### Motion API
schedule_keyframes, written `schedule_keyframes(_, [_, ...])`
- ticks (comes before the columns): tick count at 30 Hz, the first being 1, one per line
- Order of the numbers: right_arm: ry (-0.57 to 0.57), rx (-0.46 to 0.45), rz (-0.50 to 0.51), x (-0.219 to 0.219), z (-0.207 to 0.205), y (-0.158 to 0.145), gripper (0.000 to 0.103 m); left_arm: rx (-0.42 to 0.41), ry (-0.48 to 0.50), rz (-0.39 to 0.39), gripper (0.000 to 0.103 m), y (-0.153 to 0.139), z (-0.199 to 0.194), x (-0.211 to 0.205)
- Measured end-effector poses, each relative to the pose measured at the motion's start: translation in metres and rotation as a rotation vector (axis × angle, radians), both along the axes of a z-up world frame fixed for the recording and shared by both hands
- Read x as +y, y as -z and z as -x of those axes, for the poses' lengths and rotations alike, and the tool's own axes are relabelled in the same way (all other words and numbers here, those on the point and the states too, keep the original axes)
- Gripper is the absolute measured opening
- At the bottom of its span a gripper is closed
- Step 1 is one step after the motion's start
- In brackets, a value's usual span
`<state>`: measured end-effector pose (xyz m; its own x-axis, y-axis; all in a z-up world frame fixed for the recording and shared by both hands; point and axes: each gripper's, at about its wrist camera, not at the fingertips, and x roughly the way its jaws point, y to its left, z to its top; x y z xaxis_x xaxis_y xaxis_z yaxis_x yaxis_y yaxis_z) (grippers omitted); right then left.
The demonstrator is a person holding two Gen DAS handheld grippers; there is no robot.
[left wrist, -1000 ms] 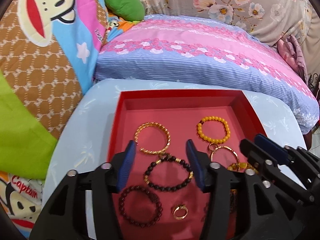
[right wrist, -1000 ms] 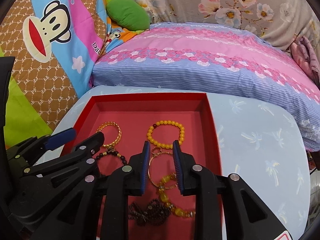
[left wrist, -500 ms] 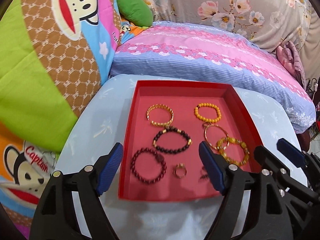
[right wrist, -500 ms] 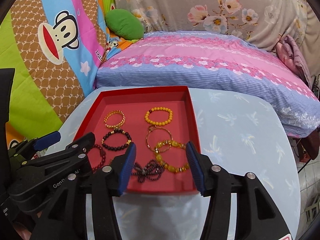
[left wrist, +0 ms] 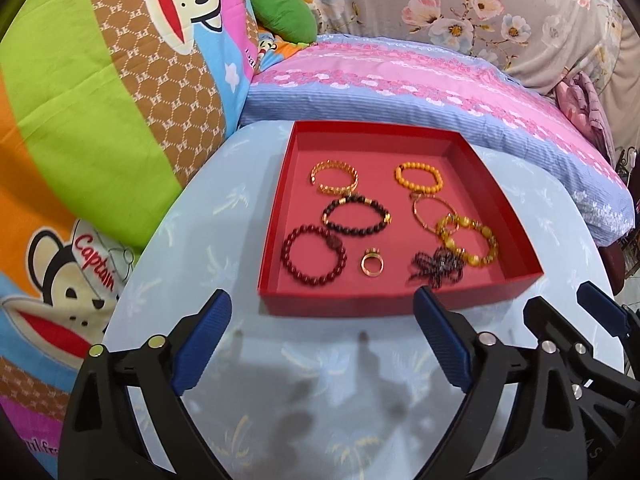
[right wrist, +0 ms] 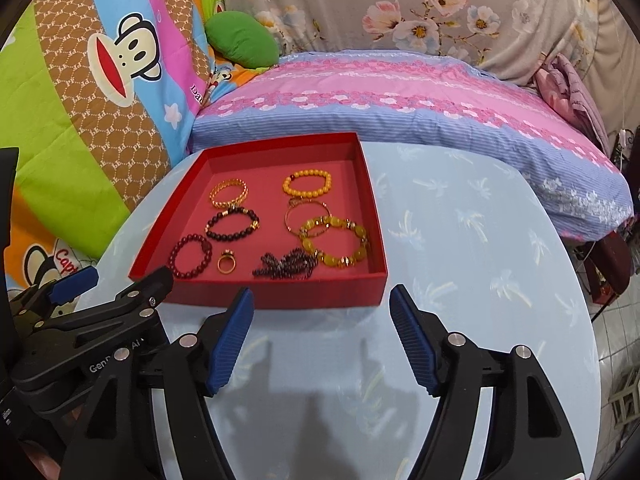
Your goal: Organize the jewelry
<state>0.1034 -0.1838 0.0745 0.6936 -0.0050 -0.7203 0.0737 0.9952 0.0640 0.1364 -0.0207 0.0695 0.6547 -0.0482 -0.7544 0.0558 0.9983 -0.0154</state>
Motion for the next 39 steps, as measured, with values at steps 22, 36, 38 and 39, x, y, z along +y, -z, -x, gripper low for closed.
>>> schedule_keyframes(22, [0.004, 0.069, 0.019, 0.007, 0.032, 0.032, 0.084, 0.047, -0.020, -0.046, 0.091, 0.027, 0.037, 0.010])
schedule_keyframes(36, [0.029, 0.058, 0.030, 0.003, 0.034, 0.037, 0.097, 0.052, -0.028, -0.047, 0.092, 0.029, 0.036, 0.011])
schedule_keyframes(38, [0.030, 0.054, 0.021, 0.003, 0.035, 0.038, 0.097, 0.047, -0.032, -0.051, 0.092, 0.029, 0.036, 0.012])
schedule_keyframes(39, [0.029, 0.056, 0.016, 0.003, 0.034, 0.039, 0.097, 0.046, -0.034, -0.052, 0.092, 0.029, 0.035, 0.012])
